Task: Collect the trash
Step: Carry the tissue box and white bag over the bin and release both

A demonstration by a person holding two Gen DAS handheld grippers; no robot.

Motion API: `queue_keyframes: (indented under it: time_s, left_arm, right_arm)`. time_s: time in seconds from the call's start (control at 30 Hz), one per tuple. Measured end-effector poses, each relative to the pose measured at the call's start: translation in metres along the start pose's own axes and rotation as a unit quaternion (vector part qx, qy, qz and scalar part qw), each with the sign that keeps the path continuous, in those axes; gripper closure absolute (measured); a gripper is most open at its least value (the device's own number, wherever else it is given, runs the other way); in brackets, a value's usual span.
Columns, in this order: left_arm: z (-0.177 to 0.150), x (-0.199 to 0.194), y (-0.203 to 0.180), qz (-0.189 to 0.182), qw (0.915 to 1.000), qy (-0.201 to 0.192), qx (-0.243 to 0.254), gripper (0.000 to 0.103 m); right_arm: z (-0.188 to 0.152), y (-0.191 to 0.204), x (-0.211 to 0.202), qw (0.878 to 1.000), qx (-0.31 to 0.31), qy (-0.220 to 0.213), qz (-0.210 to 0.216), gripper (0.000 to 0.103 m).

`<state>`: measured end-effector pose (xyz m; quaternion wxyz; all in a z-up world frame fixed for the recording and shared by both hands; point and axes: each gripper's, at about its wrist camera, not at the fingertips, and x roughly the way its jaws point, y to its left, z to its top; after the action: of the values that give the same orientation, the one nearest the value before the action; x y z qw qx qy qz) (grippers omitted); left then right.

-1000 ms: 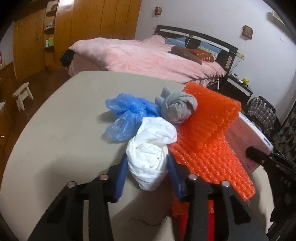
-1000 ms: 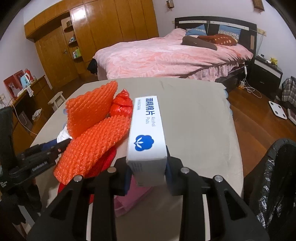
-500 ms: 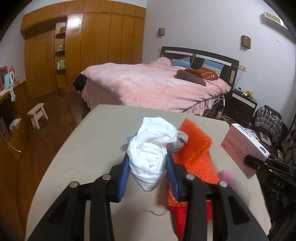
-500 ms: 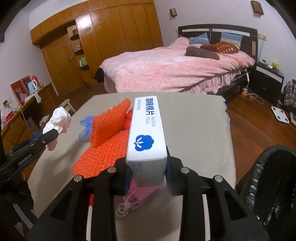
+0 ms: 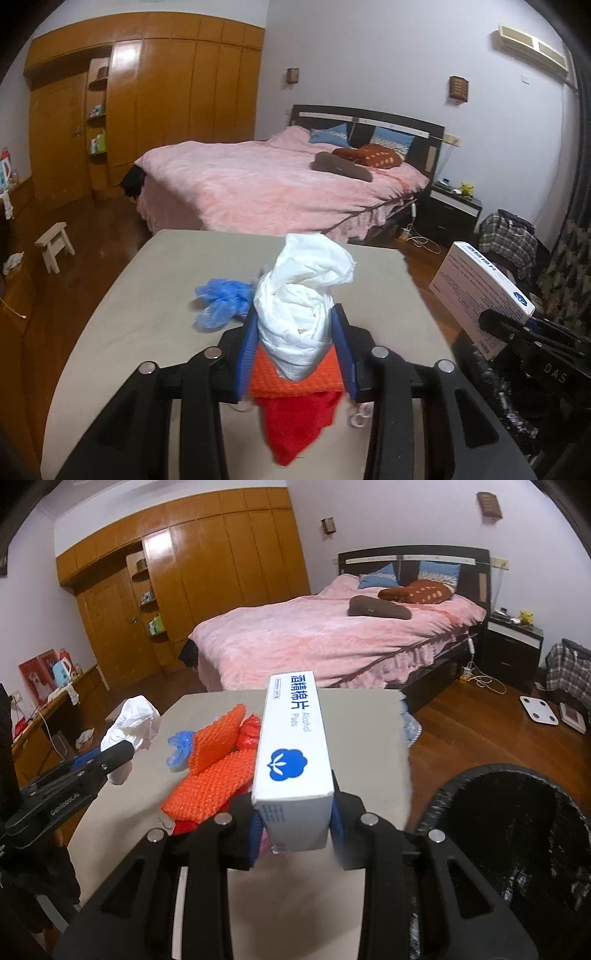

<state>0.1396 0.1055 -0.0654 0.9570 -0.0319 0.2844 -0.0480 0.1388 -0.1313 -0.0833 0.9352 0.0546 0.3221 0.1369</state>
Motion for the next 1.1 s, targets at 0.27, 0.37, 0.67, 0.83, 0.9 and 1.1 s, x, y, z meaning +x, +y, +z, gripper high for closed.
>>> queue_keyframes:
  time_s: [0.27,0.37,0.67,0.83,0.9,1.1]
  left_arm:
    - [0.007,-0.004,-0.048,-0.04,0.9988,-0.004,0.029,0.065]
    - [0.007,-0.003,-0.07,-0.061,0.9972,-0.004,0.042,0.065]
    - [-0.004,0.005,-0.138,-0.127,0.9892,0.009,0.073,0.065]
    - [-0.011,0.01,-0.172,-0.157,0.9833,0.011,0.092,0.065]
    - [-0.012,0.013,-0.185,-0.169,0.9805,0.012,0.099,0.065]
    - [-0.017,0.023,-0.216,-0.201,0.9725,0.021,0.116,0.064]
  right_arm:
    - [-0.014,-0.034,-0.046,0.999,0.01,-0.012,-0.041,0.074]
    - [-0.022,-0.053,-0.062,0.998,0.023,-0.014,-0.059,0.074]
    - [-0.045,-0.108,-0.1,0.99,0.061,-0.017,-0.122,0.074]
    - [-0.056,-0.133,-0.115,0.985,0.079,-0.02,-0.154,0.074]
    - [-0.059,-0.141,-0.118,0.983,0.085,-0.02,-0.164,0.074]
    - [-0.069,-0.165,-0.126,0.977,0.1,-0.018,-0.188,0.074]
